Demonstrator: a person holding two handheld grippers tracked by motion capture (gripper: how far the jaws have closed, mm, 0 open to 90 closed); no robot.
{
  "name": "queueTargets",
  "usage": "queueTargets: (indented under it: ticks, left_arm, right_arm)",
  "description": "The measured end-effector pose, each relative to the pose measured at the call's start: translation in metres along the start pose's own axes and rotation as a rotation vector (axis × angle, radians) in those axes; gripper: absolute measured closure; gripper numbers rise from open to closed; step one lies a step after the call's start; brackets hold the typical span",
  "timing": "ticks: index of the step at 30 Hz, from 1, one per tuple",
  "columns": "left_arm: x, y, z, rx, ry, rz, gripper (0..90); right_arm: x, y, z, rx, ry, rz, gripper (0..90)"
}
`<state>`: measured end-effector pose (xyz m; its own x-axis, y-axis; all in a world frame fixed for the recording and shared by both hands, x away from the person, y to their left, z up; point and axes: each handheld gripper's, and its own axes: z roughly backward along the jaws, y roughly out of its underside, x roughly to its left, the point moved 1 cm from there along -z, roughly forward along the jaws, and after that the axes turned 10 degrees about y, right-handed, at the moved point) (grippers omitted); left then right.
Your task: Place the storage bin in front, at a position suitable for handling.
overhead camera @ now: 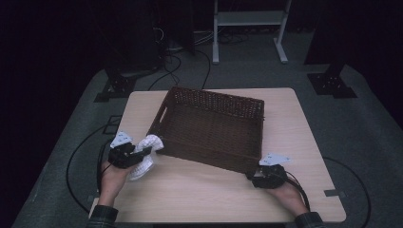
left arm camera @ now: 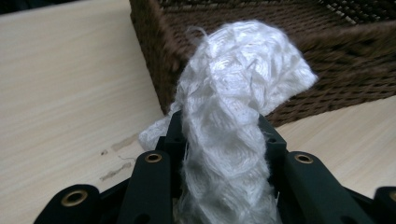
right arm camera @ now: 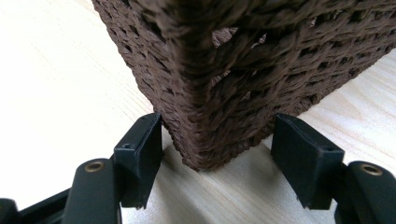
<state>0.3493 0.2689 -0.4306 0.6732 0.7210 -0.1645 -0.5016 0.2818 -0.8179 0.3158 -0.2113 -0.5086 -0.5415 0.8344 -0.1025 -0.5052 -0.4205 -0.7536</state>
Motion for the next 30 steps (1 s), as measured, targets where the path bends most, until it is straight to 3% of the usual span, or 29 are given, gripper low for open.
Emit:
queueTargets:
  ticks: [6,20,24,30]
  left_arm:
    - [0.005,0.011,-0.021,0.072,-0.001,0.014,65.3]
    - [0.008,0.026,-0.048,0.194,-0.02,0.009,64.0]
    - [0.005,0.027,-0.052,0.217,-0.025,0.003,63.7]
    - [0.004,0.026,-0.049,0.188,-0.034,-0.002,63.5]
  right_arm:
    - [0.0,0.0,0.0,0.0,-0.001,0.0,33.4]
    - [0.0,0.0,0.0,0.0,-0.001,0.0,33.3]
    - [0.0,0.0,0.0,0.0,0.0,0.0,33.3]
    - [0.0,0.0,0.0,0.0,-0.001,0.0,33.3]
